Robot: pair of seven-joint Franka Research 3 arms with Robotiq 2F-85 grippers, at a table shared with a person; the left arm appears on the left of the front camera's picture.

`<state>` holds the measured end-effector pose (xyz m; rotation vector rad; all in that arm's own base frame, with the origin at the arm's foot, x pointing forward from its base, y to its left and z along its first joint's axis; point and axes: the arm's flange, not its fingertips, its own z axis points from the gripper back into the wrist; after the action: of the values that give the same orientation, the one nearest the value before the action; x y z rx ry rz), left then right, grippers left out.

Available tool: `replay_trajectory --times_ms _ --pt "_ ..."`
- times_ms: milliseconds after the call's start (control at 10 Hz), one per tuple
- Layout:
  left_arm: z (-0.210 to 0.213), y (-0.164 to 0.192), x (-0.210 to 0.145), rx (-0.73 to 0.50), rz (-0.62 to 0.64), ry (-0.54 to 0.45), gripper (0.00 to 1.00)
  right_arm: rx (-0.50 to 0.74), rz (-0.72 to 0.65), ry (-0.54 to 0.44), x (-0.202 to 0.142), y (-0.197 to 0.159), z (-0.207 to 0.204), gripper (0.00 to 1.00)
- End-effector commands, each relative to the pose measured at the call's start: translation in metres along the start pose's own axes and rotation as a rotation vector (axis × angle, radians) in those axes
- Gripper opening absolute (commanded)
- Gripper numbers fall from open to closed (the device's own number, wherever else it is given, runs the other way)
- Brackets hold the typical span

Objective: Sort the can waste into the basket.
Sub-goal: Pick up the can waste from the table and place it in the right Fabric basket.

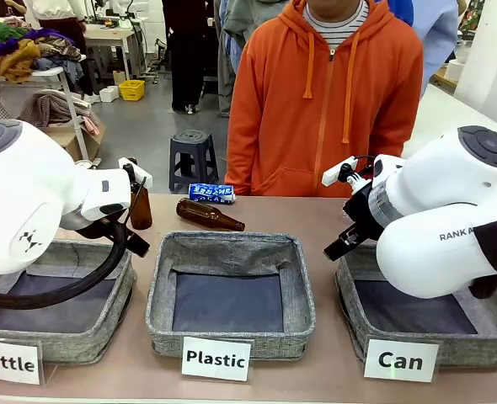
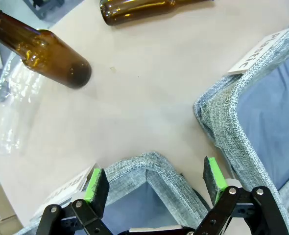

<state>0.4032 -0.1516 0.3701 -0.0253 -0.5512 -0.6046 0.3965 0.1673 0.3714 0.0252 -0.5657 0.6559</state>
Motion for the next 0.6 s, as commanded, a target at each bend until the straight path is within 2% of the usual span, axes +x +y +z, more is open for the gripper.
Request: replay_trajectory --times_ms 0,500 --pt "0.0 -0.0001 0.0 0.0 -0.001 0.0 1.0 0.0 0.0 0.0 0.0 -0.0001 0.0 1.0" --pt "0.0 -0.0001 0.0 0.0 -0.001 0.0 1.0 0.0 0.0 0.0 0.0 -0.0001 0.0 1.0"
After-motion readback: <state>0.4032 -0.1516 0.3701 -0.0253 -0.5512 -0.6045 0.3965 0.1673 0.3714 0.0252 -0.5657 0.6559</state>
